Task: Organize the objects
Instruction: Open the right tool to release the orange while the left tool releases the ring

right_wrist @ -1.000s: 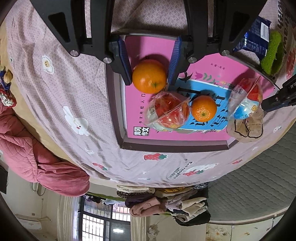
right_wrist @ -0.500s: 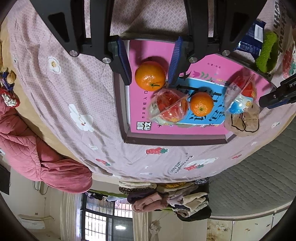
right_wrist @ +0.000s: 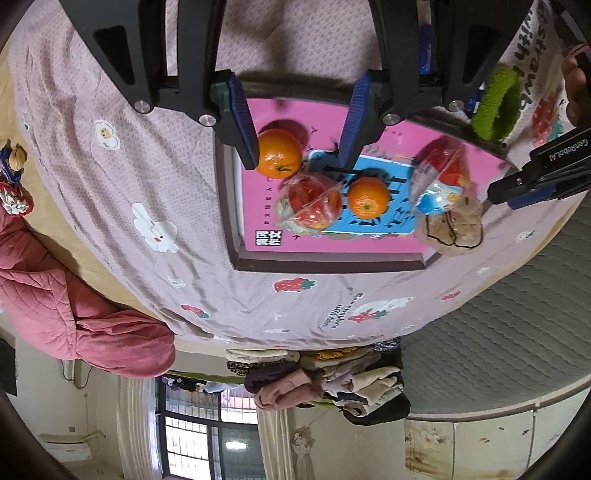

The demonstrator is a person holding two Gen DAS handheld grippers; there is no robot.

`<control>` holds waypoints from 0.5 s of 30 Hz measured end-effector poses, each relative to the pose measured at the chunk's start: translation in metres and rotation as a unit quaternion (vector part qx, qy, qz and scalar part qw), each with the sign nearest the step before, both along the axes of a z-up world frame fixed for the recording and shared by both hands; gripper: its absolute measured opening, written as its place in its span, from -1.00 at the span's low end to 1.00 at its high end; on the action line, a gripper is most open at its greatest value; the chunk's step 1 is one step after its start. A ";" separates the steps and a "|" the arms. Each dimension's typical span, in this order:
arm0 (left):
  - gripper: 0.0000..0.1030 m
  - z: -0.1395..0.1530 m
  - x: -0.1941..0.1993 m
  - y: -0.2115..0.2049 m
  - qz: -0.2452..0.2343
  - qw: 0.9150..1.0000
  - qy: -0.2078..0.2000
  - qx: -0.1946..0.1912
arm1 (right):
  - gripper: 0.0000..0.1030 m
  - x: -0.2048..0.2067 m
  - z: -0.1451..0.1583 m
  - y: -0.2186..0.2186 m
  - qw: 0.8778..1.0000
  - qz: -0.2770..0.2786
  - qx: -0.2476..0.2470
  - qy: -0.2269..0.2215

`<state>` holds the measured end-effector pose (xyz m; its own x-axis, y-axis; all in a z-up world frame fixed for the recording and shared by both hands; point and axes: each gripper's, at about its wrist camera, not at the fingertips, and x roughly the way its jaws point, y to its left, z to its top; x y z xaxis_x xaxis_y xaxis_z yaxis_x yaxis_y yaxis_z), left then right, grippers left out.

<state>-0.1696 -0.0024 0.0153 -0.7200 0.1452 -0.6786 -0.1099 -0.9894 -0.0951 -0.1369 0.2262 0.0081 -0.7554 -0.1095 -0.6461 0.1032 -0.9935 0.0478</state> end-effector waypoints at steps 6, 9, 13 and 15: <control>-0.03 0.005 0.008 -0.001 -0.006 1.000 0.008 -0.004 | -0.12 0.013 0.006 -0.010 1.000 0.025 -0.010 0.005; -0.03 0.007 0.012 -0.004 -0.009 1.000 0.011 -0.005 | -0.11 0.018 0.008 -0.014 0.999 0.035 -0.013 0.006; -0.03 0.006 0.014 -0.006 -0.008 1.000 0.011 -0.012 | -0.11 0.025 0.009 -0.020 0.999 0.046 -0.012 0.009; -0.03 0.005 0.014 -0.007 -0.007 1.000 0.011 -0.013 | -0.11 0.026 0.009 -0.022 0.999 0.052 -0.012 0.008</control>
<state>-0.1551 -0.0098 0.0207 -0.7328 0.1382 -0.6662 -0.1253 -0.9898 -0.0674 -0.1105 0.2042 0.0174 -0.7498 -0.2032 -0.6296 0.2060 -0.9761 0.0697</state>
